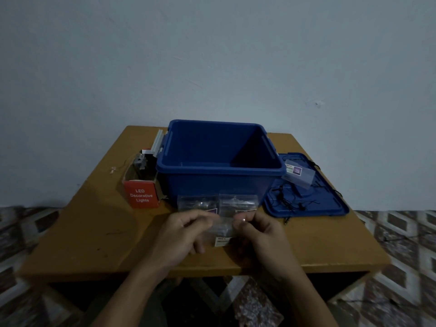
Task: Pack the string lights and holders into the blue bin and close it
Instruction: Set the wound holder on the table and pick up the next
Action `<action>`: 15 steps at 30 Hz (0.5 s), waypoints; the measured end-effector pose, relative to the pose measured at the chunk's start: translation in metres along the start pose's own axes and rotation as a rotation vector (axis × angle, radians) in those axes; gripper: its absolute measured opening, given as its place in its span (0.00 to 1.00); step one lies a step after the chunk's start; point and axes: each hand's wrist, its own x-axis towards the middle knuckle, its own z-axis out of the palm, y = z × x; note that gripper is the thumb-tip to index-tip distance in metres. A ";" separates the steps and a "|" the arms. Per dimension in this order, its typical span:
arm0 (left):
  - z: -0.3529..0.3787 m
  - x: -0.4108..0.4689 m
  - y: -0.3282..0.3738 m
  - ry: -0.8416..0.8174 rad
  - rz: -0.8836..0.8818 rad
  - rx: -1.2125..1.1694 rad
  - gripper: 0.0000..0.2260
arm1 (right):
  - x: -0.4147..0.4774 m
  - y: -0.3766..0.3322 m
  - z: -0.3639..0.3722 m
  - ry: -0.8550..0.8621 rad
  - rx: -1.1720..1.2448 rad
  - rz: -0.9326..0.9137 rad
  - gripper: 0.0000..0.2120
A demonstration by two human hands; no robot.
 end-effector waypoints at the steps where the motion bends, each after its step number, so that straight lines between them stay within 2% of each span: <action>1: -0.001 0.001 -0.001 0.004 -0.001 0.007 0.09 | -0.001 -0.001 -0.001 -0.004 0.013 0.007 0.04; 7: 0.009 0.002 -0.002 0.137 -0.005 -0.051 0.14 | 0.000 -0.003 0.003 0.046 -0.088 -0.036 0.04; 12: 0.007 -0.002 -0.002 0.153 0.015 -0.027 0.09 | 0.000 0.000 0.003 0.063 0.005 -0.008 0.07; 15: 0.008 -0.007 -0.003 0.231 0.027 0.012 0.05 | -0.001 0.004 0.002 0.074 0.081 0.016 0.05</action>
